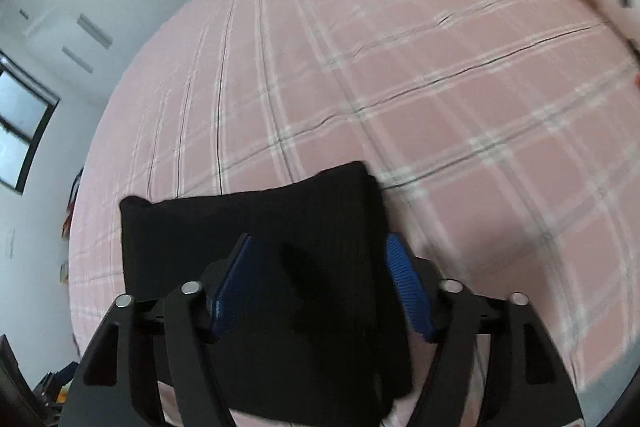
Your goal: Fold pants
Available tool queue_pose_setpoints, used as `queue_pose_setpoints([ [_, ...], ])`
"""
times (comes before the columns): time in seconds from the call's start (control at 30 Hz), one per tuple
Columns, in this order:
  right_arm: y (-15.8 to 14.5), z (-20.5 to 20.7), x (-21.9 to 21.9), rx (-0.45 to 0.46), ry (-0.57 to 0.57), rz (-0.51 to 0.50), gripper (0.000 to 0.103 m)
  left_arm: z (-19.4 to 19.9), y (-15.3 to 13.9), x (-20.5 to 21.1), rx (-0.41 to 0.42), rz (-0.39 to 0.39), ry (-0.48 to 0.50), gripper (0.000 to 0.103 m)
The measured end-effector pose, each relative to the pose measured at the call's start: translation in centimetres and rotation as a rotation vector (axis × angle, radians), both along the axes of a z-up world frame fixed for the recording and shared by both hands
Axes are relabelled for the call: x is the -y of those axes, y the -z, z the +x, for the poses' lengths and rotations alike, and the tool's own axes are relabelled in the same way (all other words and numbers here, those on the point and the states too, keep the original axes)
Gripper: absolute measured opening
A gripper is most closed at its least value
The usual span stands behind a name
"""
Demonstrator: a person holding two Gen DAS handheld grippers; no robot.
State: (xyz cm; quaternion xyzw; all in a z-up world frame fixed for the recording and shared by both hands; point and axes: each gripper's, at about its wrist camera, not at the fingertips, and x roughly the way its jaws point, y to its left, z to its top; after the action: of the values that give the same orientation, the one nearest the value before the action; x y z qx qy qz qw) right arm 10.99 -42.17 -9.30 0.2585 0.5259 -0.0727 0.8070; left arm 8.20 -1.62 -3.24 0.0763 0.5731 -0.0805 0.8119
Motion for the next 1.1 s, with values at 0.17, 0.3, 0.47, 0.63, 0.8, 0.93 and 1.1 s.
queue_pose_setpoints([
  [0.17, -4.8, 0.3, -1.1, 0.172, -0.032, -0.152, 0.023, 0.7, 0.2, -0.8, -0.001, -0.005, -0.017, 0.094],
  [0.3, 0.4, 0.8, 0.6, -0.078, -0.010, -0.152, 0.038, 2.2, 1.4, -0.5, -0.046, -0.072, -0.024, 0.094],
  [0.47, -1.2, -6.3, 1.2, 0.052, 0.122, -0.054, 0.078, 4.5, 2.3, 0.0, -0.102, -0.256, -0.037, 0.094],
  [0.63, 1.3, -8.9, 0.6, 0.001, 0.116, 0.073, 0.078, 7.4, 6.4, 2.2, -0.200, -0.305, -0.067, 0.094],
  [0.8, 4.9, -9.1, 0.6, -0.013, 0.169, 0.262, 0.075, 9.4, 10.8, 4.0, -0.284, -0.369, -0.102, 0.091],
  [0.93, 2.6, -8.2, -1.0, 0.027, 0.128, 0.258, 0.038, 9.8, 10.3, 2.7, -0.276, -0.491, -0.123, 0.039],
  [1.1, -3.7, -7.4, -5.0, 0.146, -0.004, 0.241, 0.035, 8.9, 5.5, -1.2, -0.206, -0.588, -0.114, 0.023],
])
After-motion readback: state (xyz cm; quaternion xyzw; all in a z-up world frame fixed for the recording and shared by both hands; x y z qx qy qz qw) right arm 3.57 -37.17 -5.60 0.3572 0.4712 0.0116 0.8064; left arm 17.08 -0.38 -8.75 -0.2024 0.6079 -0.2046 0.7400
